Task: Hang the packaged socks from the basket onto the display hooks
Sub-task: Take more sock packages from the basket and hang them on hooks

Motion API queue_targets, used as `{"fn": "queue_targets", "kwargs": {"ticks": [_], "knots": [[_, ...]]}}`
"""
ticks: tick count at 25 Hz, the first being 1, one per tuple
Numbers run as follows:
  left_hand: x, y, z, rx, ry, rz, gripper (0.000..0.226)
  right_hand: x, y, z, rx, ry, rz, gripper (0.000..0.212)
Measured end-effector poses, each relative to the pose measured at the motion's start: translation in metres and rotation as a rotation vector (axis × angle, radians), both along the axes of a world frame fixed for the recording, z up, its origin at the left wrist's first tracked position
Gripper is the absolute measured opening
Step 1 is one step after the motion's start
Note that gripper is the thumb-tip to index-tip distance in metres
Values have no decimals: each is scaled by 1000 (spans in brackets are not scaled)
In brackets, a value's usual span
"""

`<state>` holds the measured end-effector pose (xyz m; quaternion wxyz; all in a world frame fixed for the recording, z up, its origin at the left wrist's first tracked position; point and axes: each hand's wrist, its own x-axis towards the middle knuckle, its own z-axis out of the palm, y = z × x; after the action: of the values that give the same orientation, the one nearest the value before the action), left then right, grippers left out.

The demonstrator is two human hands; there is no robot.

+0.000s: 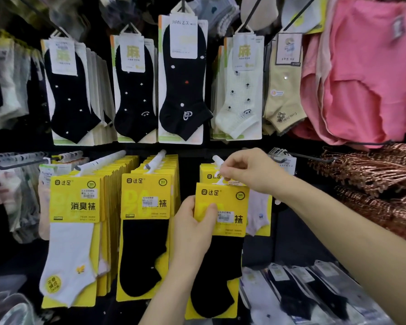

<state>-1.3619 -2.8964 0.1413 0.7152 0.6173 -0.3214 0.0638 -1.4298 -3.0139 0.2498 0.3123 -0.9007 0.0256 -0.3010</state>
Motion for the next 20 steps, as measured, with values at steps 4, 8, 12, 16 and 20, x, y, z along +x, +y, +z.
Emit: {"fn": "queue_targets", "kwargs": {"ticks": [4, 8, 12, 16, 20], "knots": [[-6, -9, -3, -65, 98, -50, 15, -5, -7, -2, 10, 62, -33, 18], [-3, -14, -6, -67, 127, -108, 15, 1, -17, -3, -53, -1, -146, 24], [6, -15, -13, -52, 143, -104, 30, 15, -29, 10, -61, -68, -233, 25], [9, -18, -20, -90, 201, -94, 34, 35, -33, 9, -137, 34, -297, 18], [14, -22, -29, -65, 186, -77, 33, 49, -38, -2, -112, 30, -361, 17]]}}
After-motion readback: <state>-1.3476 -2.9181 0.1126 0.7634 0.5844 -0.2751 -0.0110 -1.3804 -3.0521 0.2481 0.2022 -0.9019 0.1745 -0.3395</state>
